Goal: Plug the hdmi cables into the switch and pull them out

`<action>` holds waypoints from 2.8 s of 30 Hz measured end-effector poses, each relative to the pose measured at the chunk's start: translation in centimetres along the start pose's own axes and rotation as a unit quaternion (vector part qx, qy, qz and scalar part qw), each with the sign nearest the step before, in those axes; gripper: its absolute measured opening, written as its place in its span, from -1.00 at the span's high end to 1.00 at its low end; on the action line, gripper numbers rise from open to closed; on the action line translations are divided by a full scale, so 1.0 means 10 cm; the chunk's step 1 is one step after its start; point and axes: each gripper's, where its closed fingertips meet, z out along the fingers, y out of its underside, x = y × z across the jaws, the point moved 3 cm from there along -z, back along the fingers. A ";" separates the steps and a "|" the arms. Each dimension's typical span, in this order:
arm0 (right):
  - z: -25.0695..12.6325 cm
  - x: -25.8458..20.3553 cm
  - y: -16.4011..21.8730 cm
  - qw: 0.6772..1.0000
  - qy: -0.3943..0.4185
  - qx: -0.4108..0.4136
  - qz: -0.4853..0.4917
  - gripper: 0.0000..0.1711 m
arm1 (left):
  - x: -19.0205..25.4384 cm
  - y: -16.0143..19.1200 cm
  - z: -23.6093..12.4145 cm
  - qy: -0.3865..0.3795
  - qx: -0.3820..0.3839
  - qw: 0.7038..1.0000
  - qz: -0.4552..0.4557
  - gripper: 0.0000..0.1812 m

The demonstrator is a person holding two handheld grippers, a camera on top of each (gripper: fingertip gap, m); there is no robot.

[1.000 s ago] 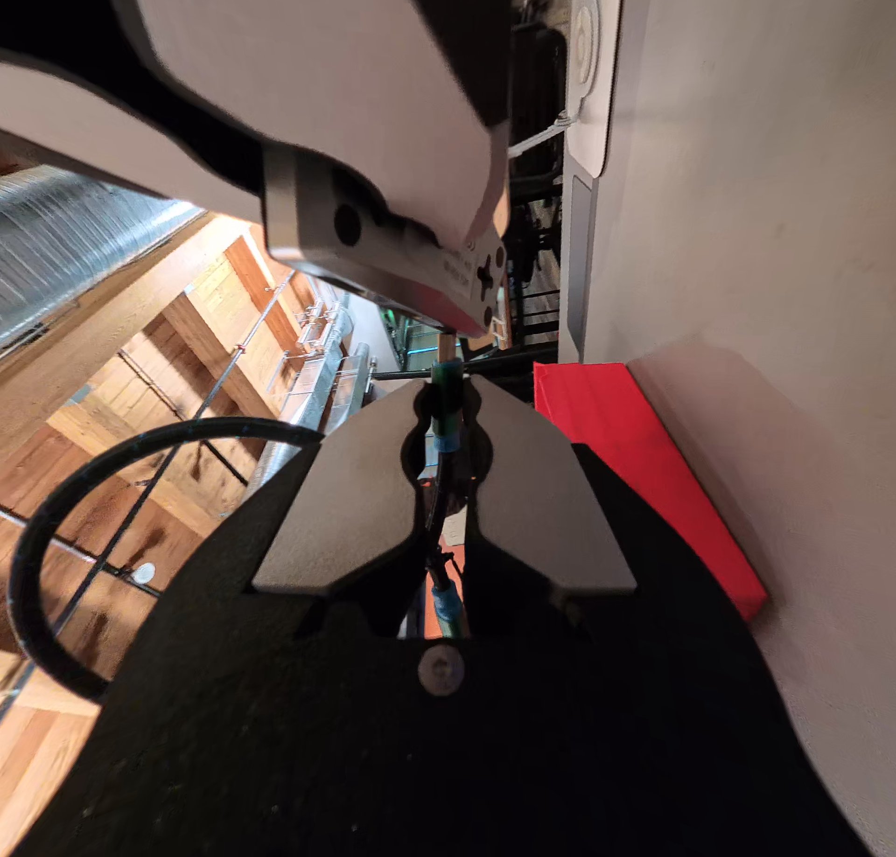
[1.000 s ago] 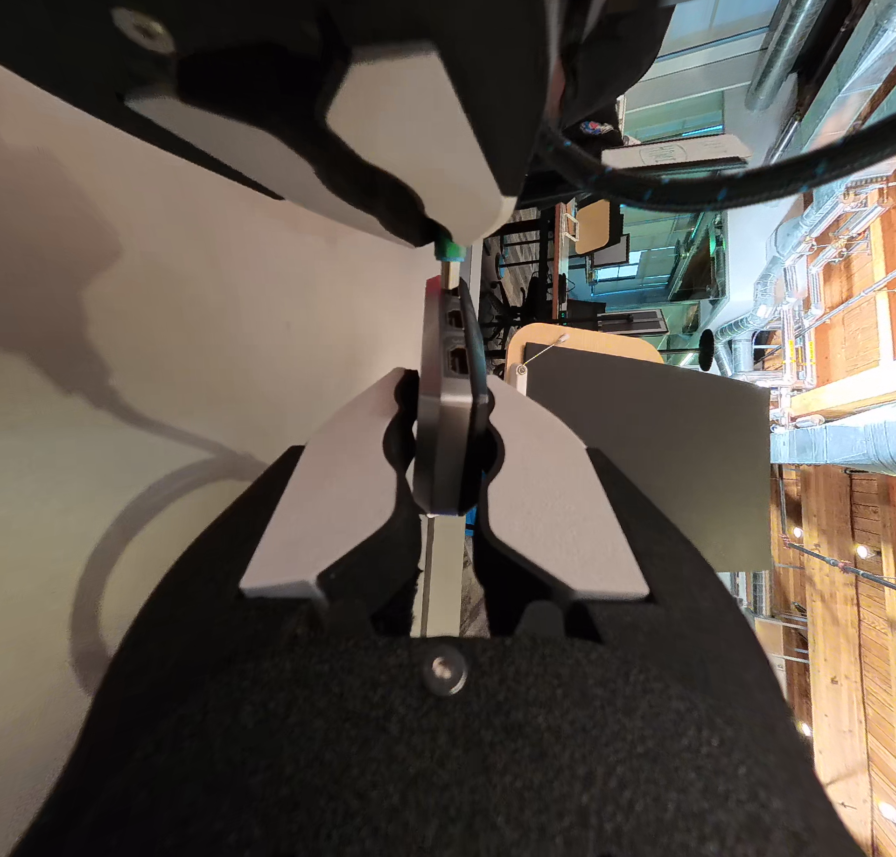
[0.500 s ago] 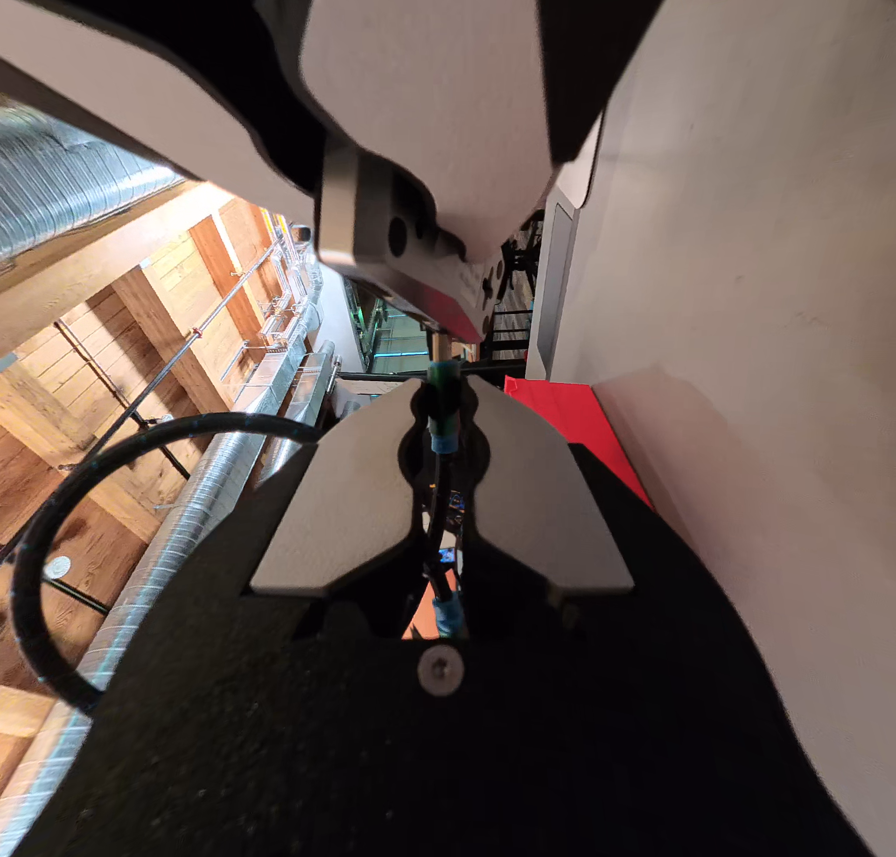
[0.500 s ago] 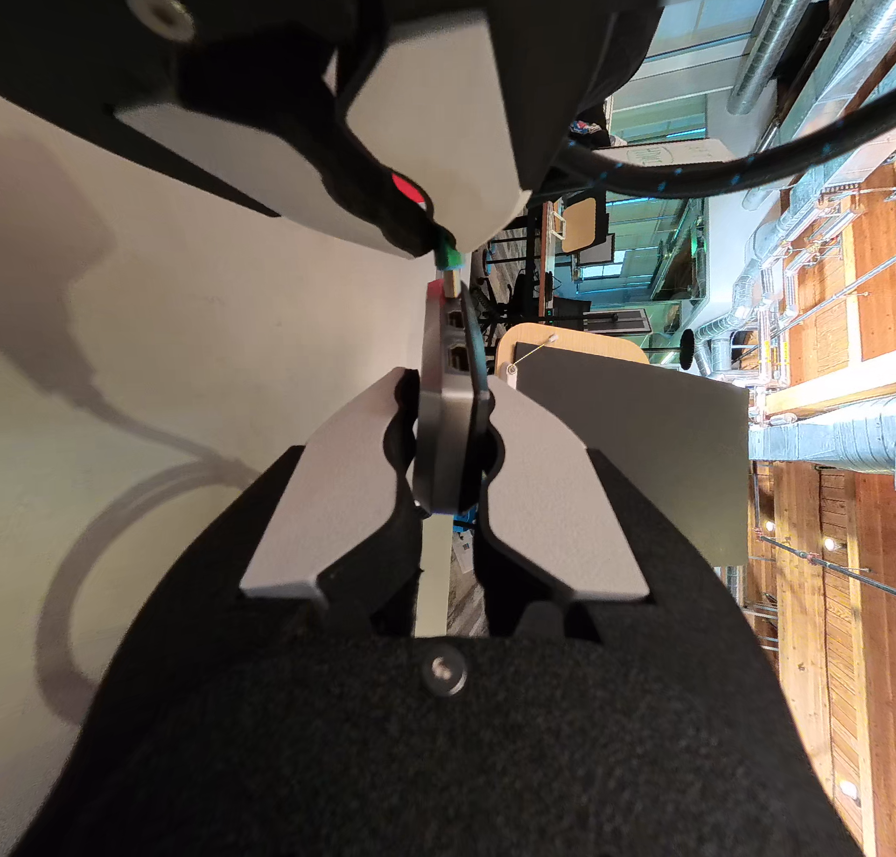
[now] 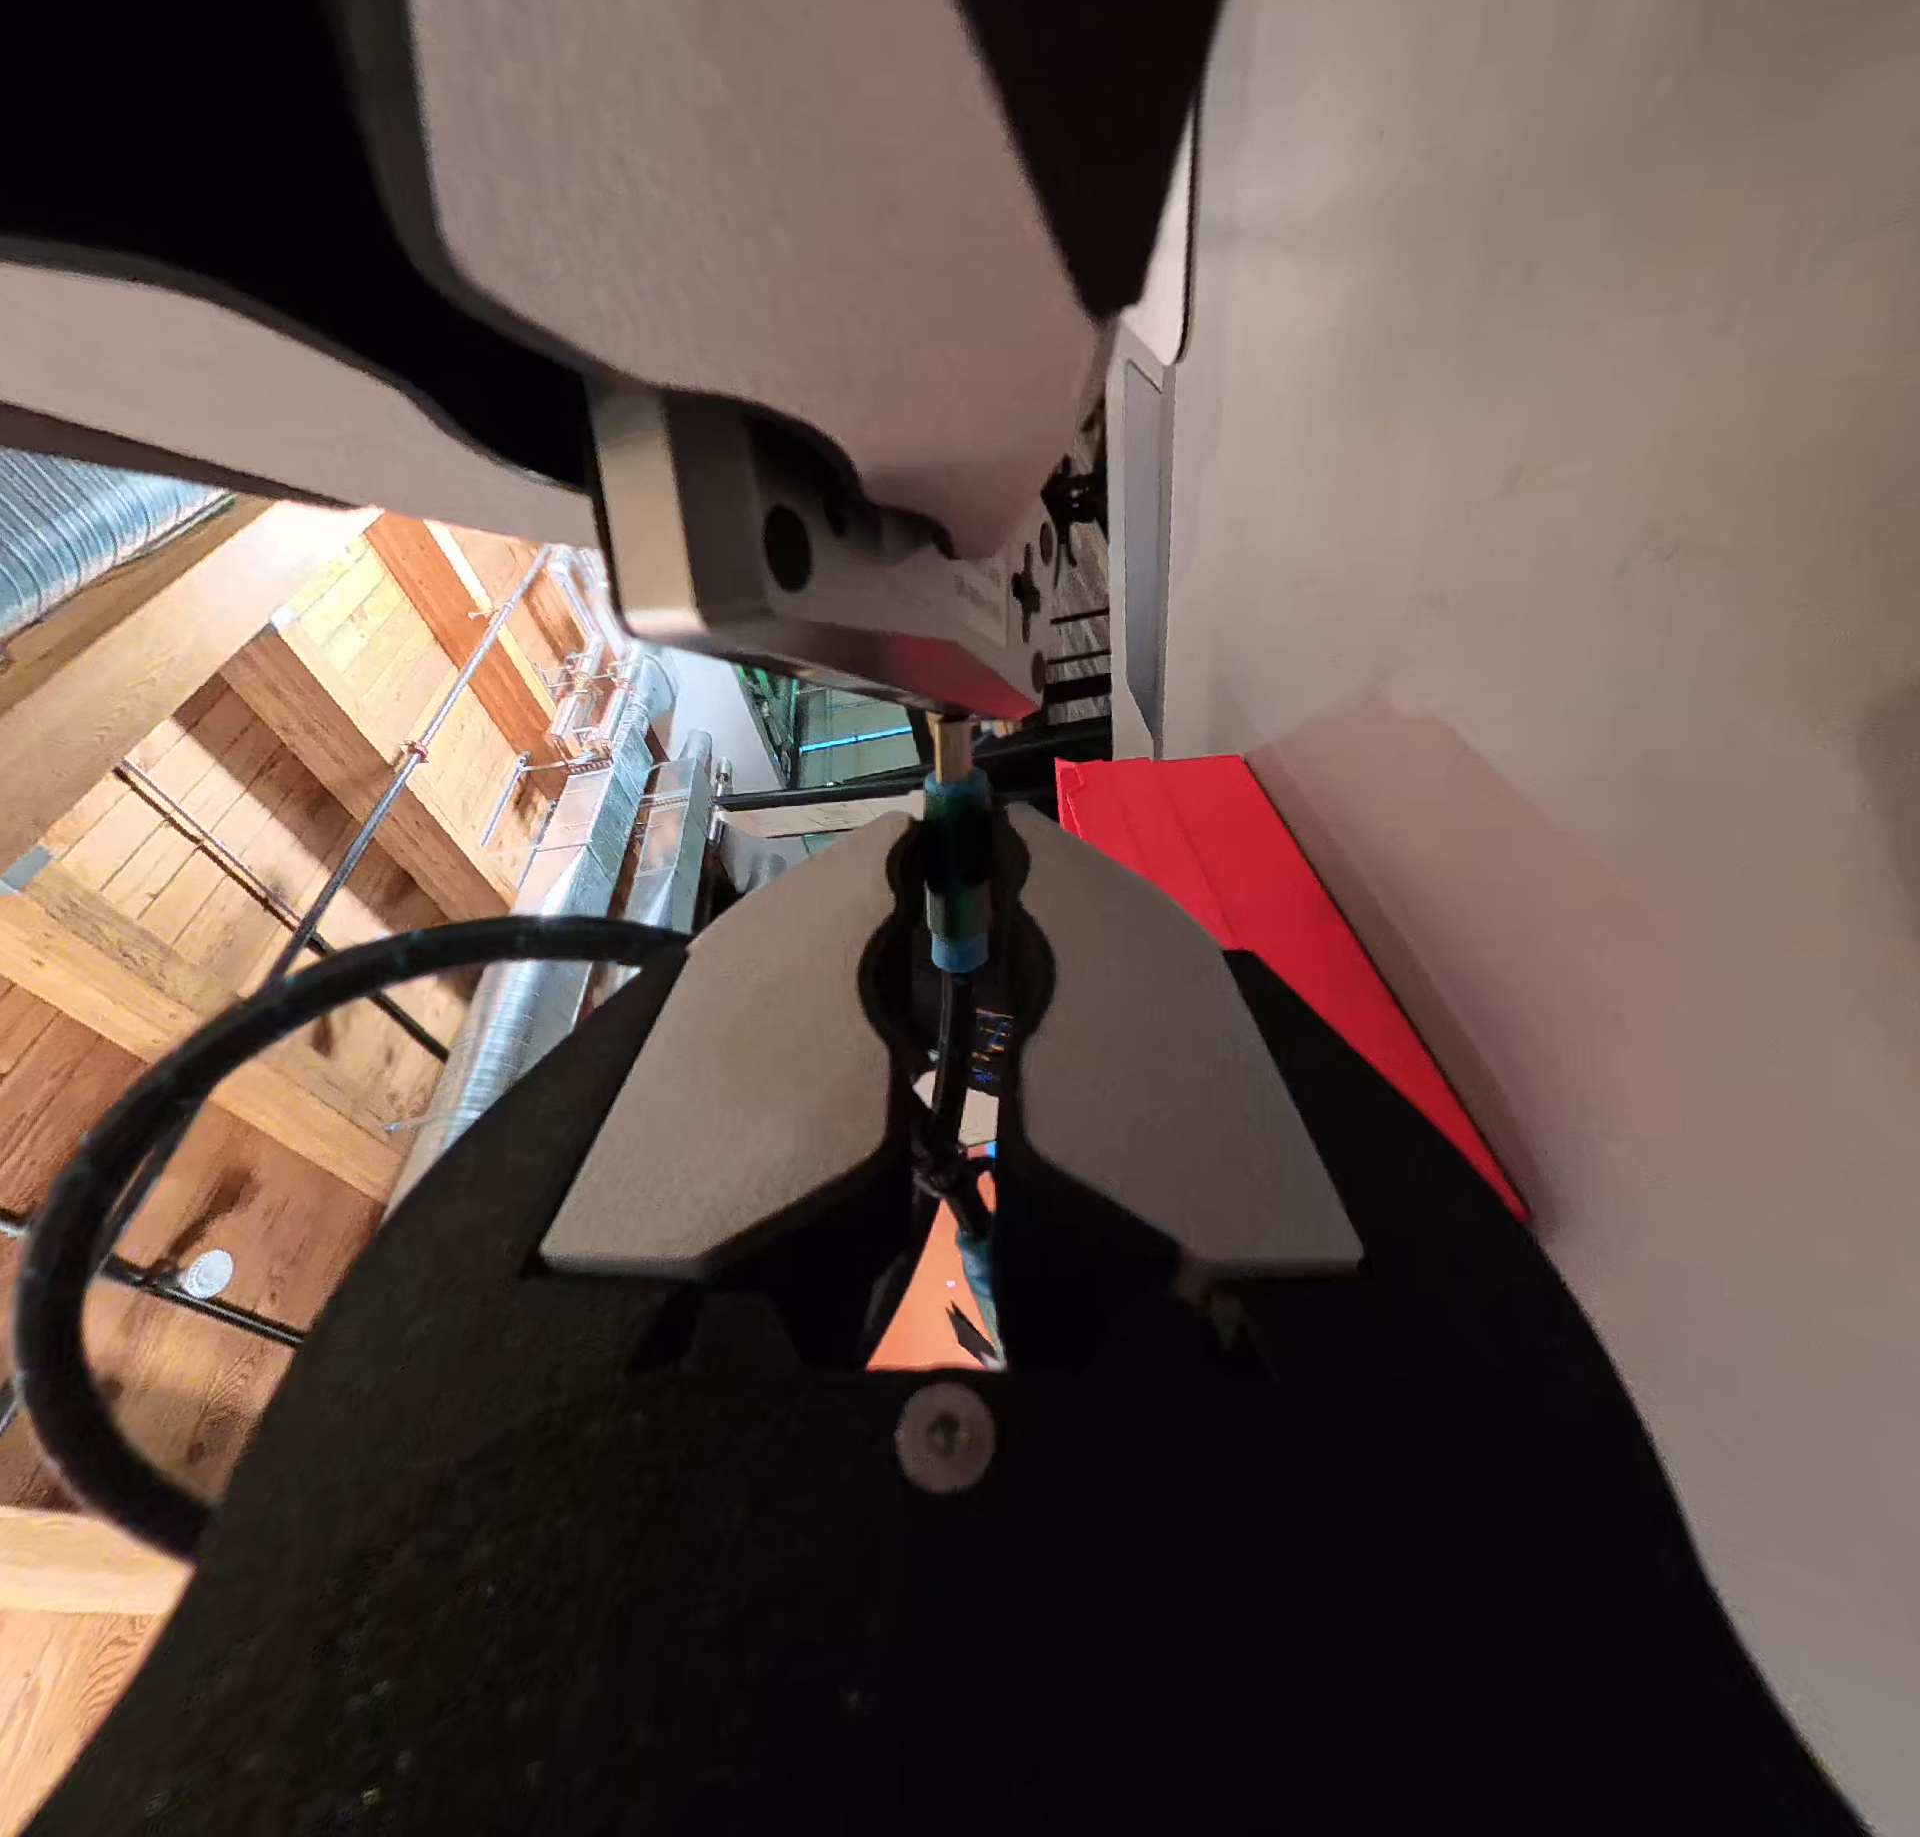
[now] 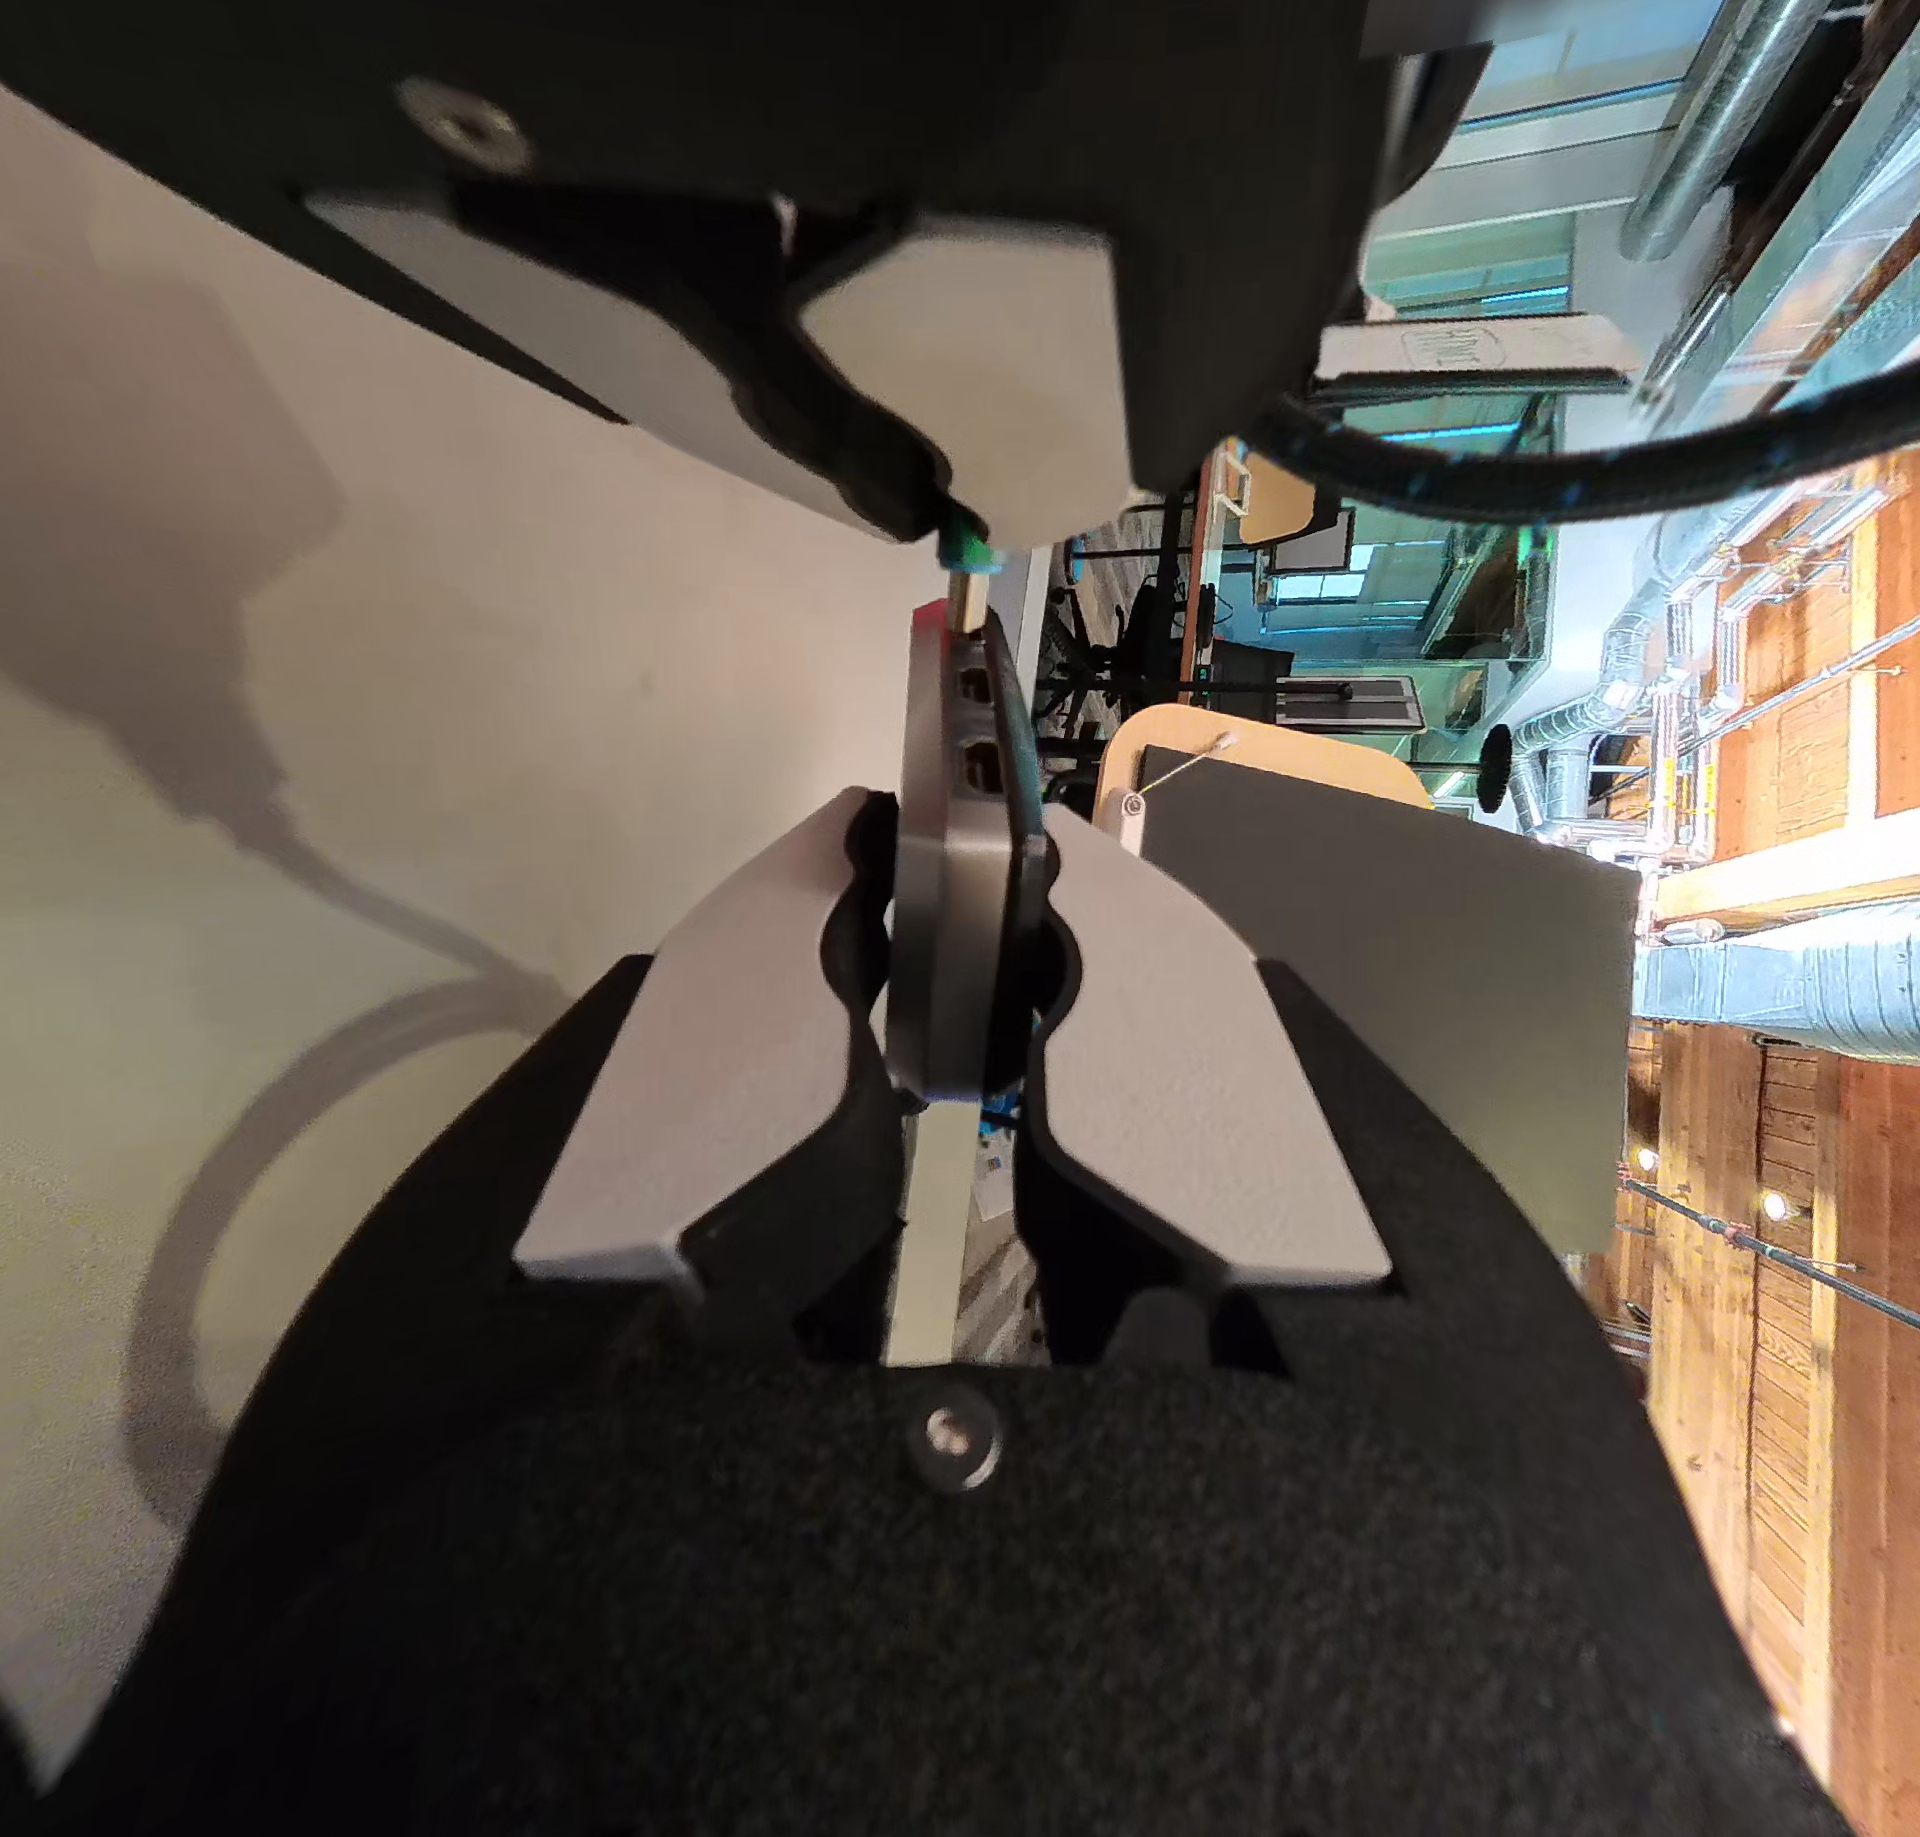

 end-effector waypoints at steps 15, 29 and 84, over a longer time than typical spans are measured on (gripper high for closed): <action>-0.13 0.24 0.19 0.996 -0.003 0.035 0.079 0.74 | 1.35 -0.07 -0.17 0.301 0.060 0.946 -0.109 0.87; -0.11 0.25 0.27 0.996 -0.005 0.029 0.079 0.74 | 0.69 0.29 -0.60 0.490 0.238 0.660 -0.517 0.49; -0.06 0.16 0.03 0.998 -0.003 0.023 0.059 0.74 | -0.17 0.38 -0.11 0.071 0.087 0.989 -0.097 0.92</action>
